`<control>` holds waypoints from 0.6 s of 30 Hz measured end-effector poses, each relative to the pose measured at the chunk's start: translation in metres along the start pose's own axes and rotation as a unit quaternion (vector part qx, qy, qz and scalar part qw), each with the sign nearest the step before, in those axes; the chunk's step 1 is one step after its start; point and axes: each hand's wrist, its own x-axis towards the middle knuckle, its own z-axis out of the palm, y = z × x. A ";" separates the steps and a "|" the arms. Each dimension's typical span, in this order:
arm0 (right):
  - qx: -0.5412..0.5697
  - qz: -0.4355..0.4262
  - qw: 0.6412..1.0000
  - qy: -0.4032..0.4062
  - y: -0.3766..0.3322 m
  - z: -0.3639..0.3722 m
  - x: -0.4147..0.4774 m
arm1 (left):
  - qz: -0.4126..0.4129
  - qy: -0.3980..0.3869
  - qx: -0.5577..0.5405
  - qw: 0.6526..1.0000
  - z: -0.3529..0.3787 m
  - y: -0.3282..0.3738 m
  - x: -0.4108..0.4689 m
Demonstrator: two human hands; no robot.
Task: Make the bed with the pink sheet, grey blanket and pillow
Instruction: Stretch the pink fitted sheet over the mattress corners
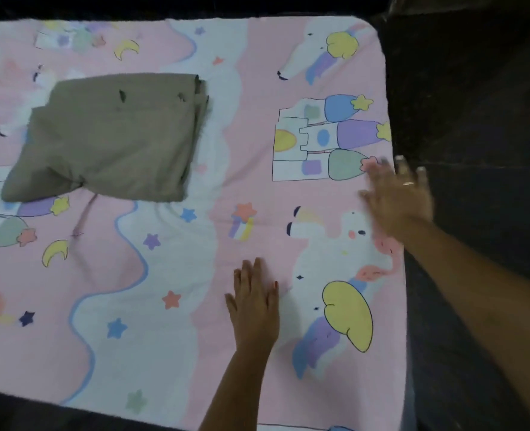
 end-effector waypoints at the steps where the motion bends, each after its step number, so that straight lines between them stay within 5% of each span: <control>1: 0.026 -0.057 0.997 0.033 -0.028 0.000 -0.003 | -0.006 0.009 -0.022 1.000 0.000 0.004 0.005; 5: 0.078 -0.373 0.924 0.004 -0.134 0.023 -0.058 | -0.060 0.086 -0.179 0.978 0.002 0.031 0.025; 7: 0.049 -0.451 0.891 -0.022 -0.129 0.034 -0.050 | -0.085 0.095 -0.194 0.973 0.005 0.039 0.033; 10: 0.027 -0.417 0.908 -0.001 -0.078 0.033 0.023 | -0.091 0.062 -0.117 0.987 0.010 0.050 0.038; 14: -0.007 -0.270 0.963 -0.012 0.000 0.003 0.127 | -0.132 0.042 -0.030 0.990 0.029 0.091 0.037; 18: -0.039 -0.141 0.989 -0.002 0.043 -0.033 0.182 | -0.216 0.046 -0.066 0.973 0.053 0.156 0.064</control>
